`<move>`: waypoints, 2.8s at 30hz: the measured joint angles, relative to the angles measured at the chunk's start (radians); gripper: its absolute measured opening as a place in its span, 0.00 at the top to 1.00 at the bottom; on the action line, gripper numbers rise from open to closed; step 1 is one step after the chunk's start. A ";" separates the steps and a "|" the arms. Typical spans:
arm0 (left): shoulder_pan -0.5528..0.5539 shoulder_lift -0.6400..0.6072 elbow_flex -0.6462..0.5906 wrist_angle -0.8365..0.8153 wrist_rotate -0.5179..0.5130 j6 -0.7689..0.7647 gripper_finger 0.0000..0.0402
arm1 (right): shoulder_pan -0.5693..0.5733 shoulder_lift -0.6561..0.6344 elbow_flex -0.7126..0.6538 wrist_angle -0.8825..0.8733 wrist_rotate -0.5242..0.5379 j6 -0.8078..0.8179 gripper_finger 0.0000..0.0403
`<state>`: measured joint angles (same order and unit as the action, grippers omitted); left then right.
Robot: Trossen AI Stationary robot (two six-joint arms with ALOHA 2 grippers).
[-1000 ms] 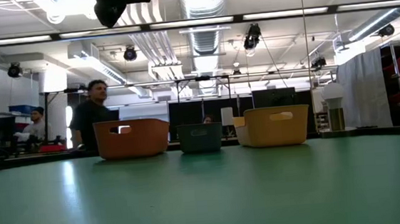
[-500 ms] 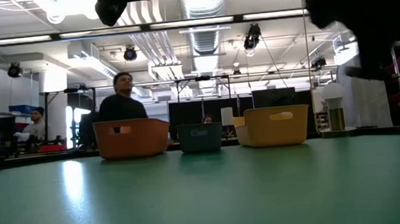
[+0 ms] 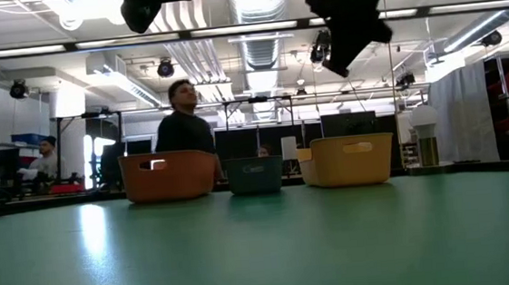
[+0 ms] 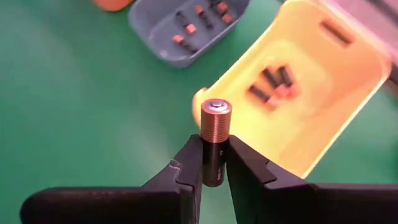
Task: Sort batteries
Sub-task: Put the large black battery into the yellow bin
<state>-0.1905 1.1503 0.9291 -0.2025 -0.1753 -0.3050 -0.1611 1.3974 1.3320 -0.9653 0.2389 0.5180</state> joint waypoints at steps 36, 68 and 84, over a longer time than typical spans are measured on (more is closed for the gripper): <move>0.003 0.000 0.000 -0.007 -0.051 -0.047 0.77 | -0.411 0.560 0.170 -0.080 -0.263 -0.834 0.89; 0.004 0.004 -0.002 -0.007 -0.102 -0.049 0.77 | -0.396 0.561 0.185 -0.095 -0.283 -0.957 0.89; 0.004 0.047 0.013 -0.002 -0.134 -0.048 0.77 | -0.407 0.634 0.182 -0.023 -0.236 -1.014 0.88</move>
<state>-0.1864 1.1975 0.9418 -0.2043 -0.3096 -0.3531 -0.5678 2.0309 1.5138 -0.9887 0.0032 -0.4957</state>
